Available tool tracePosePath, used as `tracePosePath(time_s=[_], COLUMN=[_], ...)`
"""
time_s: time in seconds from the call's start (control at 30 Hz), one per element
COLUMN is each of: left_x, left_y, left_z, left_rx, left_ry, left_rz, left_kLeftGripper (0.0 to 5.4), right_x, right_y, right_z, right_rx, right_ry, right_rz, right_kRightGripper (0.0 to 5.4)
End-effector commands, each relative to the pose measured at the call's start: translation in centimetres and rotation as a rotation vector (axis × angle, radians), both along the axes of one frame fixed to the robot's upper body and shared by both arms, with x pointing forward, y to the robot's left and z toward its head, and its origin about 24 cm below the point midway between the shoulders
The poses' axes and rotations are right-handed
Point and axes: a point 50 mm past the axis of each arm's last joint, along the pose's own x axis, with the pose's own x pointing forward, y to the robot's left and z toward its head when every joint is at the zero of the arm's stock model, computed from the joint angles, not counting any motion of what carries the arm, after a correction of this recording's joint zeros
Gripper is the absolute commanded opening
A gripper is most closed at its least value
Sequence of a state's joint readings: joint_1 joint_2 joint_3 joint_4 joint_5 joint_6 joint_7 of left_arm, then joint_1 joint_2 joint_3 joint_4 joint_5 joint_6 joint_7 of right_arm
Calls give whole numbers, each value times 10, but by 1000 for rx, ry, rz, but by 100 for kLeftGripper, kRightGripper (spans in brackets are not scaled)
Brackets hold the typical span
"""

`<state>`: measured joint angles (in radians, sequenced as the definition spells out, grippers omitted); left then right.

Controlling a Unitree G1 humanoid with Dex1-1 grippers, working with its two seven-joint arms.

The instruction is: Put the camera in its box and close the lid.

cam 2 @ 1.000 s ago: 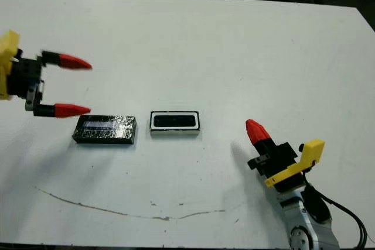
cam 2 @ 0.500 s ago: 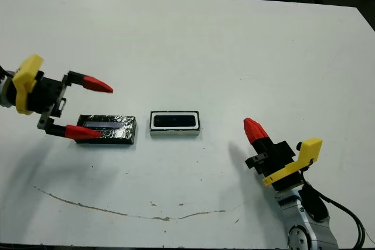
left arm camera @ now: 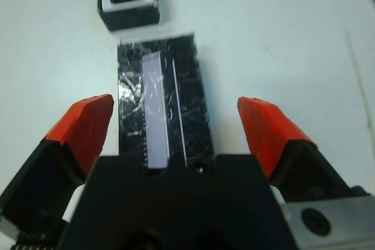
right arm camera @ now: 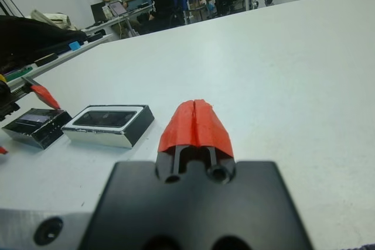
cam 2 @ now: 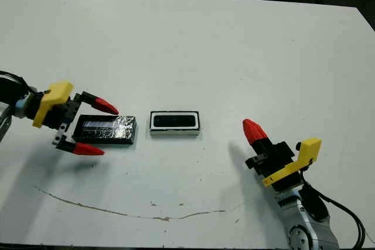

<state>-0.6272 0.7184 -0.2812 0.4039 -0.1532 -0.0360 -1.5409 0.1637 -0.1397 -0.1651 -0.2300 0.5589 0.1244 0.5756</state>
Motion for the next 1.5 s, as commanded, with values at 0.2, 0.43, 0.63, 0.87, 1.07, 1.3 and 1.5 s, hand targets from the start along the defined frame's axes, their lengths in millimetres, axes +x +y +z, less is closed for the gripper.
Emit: tracePosePath(time_s=[0.2,0.43,0.63,0.87,1.07,1.3,1.5], left_x=[0,2,1,-1,-2,-1,0], left_y=[8,13,16,17,19,17,15], left_z=[-7,-13,-14,-10,-7,-8,-12], left_rx=[29,-37,-46,-88,-110,-175,-327], left_ry=[-13,93,183,202,190,201,231], left_rz=[49,115,173,138,133,130,225], left_kLeftGripper=[540,540,522,424,342,314,314], right_x=[-3,-3,-2,-2,-2,-1,-2], right_y=[-6,-7,-7,-8,-8,-7,-6], right_z=[-6,-7,-7,-8,-8,-8,-7], right_rx=[-16,-22,-31,-10,-17,-11,-16], right_ry=[42,36,21,34,48,49,64], right_rz=[-5,0,7,-3,-11,-4,-8], right_kRightGripper=[1,1,0,0,0,0,0])
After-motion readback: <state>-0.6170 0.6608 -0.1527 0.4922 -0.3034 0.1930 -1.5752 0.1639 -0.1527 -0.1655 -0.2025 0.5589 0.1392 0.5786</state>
